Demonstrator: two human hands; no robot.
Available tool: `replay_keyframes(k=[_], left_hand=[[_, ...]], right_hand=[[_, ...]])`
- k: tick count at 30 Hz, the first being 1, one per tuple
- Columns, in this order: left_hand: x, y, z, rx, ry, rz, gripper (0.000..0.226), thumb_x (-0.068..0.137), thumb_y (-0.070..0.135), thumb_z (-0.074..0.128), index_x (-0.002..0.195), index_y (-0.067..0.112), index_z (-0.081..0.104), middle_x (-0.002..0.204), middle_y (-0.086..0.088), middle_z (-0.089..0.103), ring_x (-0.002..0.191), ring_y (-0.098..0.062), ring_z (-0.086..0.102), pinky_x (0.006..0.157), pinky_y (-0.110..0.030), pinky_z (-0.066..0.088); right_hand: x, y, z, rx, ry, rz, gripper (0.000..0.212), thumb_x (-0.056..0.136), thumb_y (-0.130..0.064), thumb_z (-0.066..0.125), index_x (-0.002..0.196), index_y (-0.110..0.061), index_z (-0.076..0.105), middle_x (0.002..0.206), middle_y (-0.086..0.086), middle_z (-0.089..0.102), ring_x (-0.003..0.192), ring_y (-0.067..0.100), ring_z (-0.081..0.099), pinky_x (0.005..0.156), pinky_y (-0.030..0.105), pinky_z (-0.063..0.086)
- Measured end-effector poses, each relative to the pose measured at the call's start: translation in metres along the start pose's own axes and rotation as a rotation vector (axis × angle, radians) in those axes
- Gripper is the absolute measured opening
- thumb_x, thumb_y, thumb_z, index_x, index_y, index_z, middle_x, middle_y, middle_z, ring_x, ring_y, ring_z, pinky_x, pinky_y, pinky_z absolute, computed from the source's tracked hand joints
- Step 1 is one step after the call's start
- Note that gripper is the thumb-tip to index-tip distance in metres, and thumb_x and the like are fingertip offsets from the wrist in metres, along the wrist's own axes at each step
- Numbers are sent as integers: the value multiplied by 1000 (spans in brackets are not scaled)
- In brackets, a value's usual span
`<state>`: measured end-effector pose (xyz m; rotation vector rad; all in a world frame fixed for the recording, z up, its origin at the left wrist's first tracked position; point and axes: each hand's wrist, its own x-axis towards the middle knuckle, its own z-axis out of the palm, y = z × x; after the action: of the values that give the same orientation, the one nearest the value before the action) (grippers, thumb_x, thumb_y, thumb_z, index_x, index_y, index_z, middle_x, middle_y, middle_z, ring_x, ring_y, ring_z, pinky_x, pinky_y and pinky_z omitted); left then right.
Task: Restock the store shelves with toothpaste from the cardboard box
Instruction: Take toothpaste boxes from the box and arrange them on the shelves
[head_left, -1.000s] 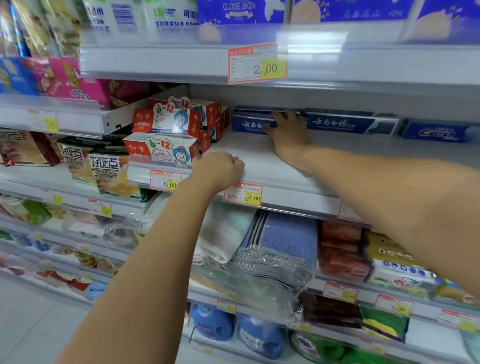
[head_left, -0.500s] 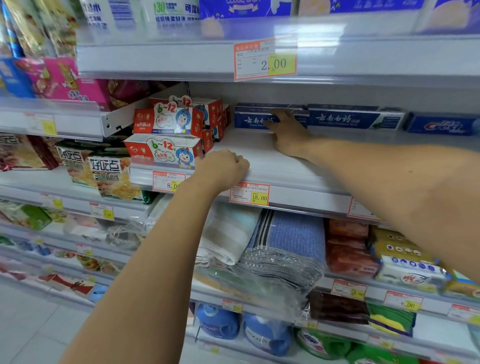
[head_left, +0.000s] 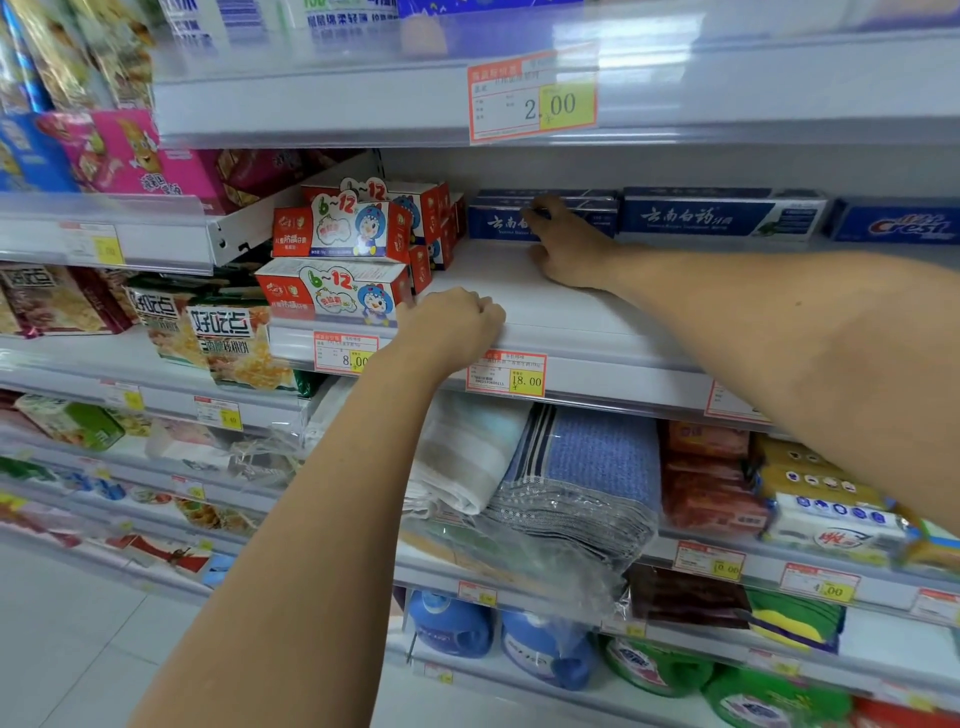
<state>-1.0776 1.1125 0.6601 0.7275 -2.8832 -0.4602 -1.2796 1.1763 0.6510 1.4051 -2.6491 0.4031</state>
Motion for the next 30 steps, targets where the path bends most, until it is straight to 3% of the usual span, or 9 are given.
replay_keyframes(k=[5, 8, 11, 14, 16, 19, 22, 25, 30], left_hand=[[0, 4, 0, 21, 9, 4, 42, 100, 26, 24, 115, 9, 59, 115, -11, 57, 105, -26, 48, 110, -50, 24], [1, 6, 10, 1, 111, 29, 33, 98, 17, 29, 93, 7, 60, 91, -11, 56, 100, -31, 55, 107, -49, 30], [-20, 22, 34, -372, 390, 192, 28, 97, 16, 42, 113, 7, 64, 108, -13, 66, 106, -27, 58, 101, -34, 39], [-61, 65, 61, -635, 441, 500, 23, 95, 19, 49, 114, 13, 60, 109, 2, 63, 100, -6, 57, 87, -16, 42], [-87, 101, 81, -724, 330, 586, 12, 94, 27, 51, 91, 17, 56, 84, 5, 60, 77, -5, 56, 69, -17, 44], [-116, 155, 121, -737, 136, 678, 38, 91, 43, 47, 65, 16, 41, 56, 3, 44, 54, -11, 42, 54, -27, 34], [-142, 214, 167, -678, -47, 803, 50, 91, 48, 46, 57, 14, 36, 51, 3, 34, 49, -10, 31, 52, -31, 27], [-180, 279, 206, -626, -254, 878, 50, 93, 42, 52, 54, 20, 28, 47, 5, 28, 45, -10, 29, 50, -32, 27], [-263, 381, 267, -521, -522, 875, 45, 89, 44, 57, 57, 15, 42, 54, 0, 48, 56, -18, 48, 56, -30, 32]], right_hand=[[-13, 1, -7, 0, -44, 19, 53, 99, -13, 39, 150, -10, 24, 160, 9, 1, 146, 28, 11, 114, 25, 16], [-38, -7, -29, 78, -32, 38, 45, 97, -15, 45, 143, -10, 41, 156, 14, 20, 142, 30, 23, 112, 31, 22], [-89, -11, -59, 110, 47, -19, 33, 95, -27, 52, 118, -4, 61, 123, 15, 55, 112, 26, 50, 91, 31, 40], [-165, 4, -86, 137, 209, 23, 27, 95, -34, 52, 102, -10, 64, 92, 1, 62, 82, 14, 54, 65, 25, 37], [-224, 22, -101, 168, 299, 123, 26, 94, -40, 53, 95, -16, 62, 77, -4, 62, 69, 11, 54, 58, 19, 36], [-320, 62, -113, 142, 351, 342, 27, 92, -44, 54, 85, -19, 62, 54, -6, 53, 52, 5, 48, 59, 25, 38], [-419, 106, -113, 83, 277, 583, 33, 93, -46, 52, 80, -17, 63, 52, -10, 49, 52, 1, 45, 53, 27, 32], [-527, 153, -106, 51, 161, 836, 38, 95, -45, 49, 86, -12, 65, 69, 0, 59, 65, 17, 54, 59, 32, 38], [-713, 199, -93, 119, 103, 1276, 25, 94, -35, 54, 78, -16, 56, 70, 2, 53, 75, 23, 54, 57, 27, 34]])
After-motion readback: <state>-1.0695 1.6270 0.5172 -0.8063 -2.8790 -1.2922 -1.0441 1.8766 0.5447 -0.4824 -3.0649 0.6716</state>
